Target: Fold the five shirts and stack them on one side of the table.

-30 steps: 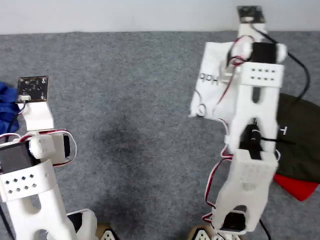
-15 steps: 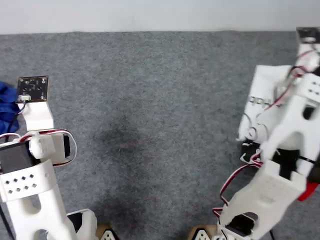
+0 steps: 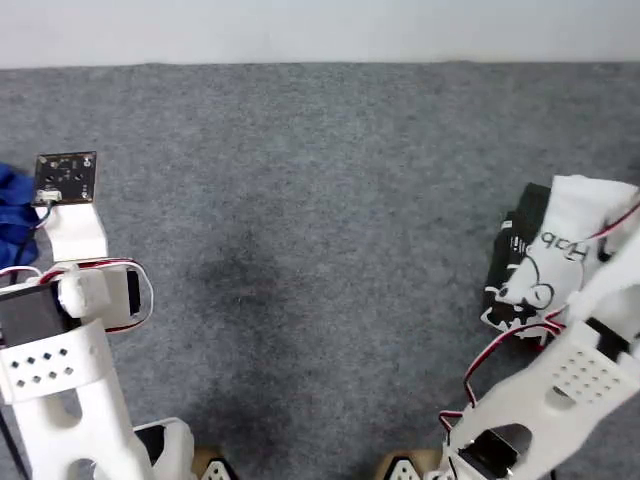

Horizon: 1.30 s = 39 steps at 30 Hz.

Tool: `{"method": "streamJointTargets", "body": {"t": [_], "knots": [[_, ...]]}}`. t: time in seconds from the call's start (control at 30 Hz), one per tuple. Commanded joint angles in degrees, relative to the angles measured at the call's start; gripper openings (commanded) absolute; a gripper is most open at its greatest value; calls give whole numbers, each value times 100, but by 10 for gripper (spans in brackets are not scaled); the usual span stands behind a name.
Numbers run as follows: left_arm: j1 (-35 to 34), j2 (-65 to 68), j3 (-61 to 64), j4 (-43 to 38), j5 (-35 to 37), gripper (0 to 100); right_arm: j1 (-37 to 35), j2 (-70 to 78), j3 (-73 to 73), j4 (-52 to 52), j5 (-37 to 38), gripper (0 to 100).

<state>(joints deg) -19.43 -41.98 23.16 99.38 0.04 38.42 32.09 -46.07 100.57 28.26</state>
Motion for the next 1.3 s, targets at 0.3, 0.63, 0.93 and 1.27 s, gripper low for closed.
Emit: {"method": "streamJointTargets", "body": {"t": [0.3,0.63,0.93,1.27], "knots": [[0,-114,-13,105,-70,5,549,-611,-44,242,26,279],[0,-114,-13,97,-70,5,-154,-1692,589,242,132,0],[0,-114,-13,97,-70,5,-760,-1886,2884,215,264,9],[0,-114,-13,97,-70,5,-1569,-1437,3613,-462,255,9]]}}
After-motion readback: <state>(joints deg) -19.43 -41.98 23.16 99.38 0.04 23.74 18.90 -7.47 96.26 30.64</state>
